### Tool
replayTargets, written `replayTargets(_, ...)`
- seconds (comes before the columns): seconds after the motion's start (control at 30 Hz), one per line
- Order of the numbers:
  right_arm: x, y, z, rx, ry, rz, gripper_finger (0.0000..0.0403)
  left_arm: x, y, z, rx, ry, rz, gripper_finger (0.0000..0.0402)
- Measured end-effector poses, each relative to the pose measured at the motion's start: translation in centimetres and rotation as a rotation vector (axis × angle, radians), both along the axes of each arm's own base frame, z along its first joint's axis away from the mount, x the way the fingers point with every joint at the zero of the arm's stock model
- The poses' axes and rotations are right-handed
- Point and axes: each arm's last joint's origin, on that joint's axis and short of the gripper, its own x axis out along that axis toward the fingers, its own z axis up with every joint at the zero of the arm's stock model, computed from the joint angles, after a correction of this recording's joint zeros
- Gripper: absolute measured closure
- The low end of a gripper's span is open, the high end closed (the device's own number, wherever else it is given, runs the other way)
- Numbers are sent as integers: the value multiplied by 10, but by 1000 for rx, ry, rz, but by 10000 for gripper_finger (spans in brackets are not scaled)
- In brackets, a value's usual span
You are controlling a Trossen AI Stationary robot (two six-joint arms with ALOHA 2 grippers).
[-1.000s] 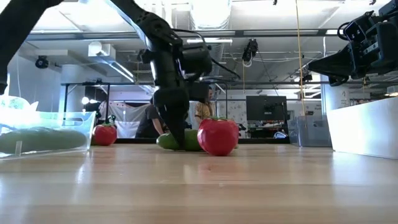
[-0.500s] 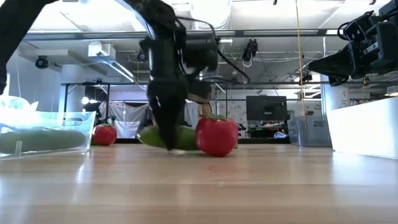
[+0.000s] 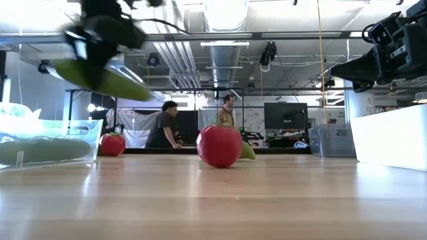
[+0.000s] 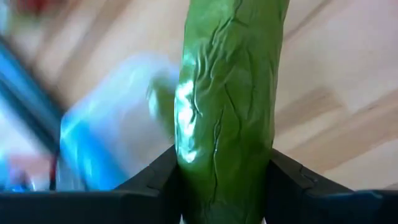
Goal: Sort produce into baskets
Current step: Put the cucumber into the transparent bin
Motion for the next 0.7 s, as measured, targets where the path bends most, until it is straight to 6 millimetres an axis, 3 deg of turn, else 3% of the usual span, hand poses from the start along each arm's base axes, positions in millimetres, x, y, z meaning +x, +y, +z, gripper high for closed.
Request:
replayTargets(0.1,0,0,0,0,0,0,390,-25,-13,2,12,34,227,260)
replayTargets(0.27,0,0,0,0,0,0,390,-49,-29,-13,22,78,534,263)
replayTargets(0.43,0,0,0,0,-1,0,390,-60,-28,-32,45,147,592,263)
replayTargets(0.7,0,0,0,0,0,0,390,-63,-11,-66,-3,156,607,253)
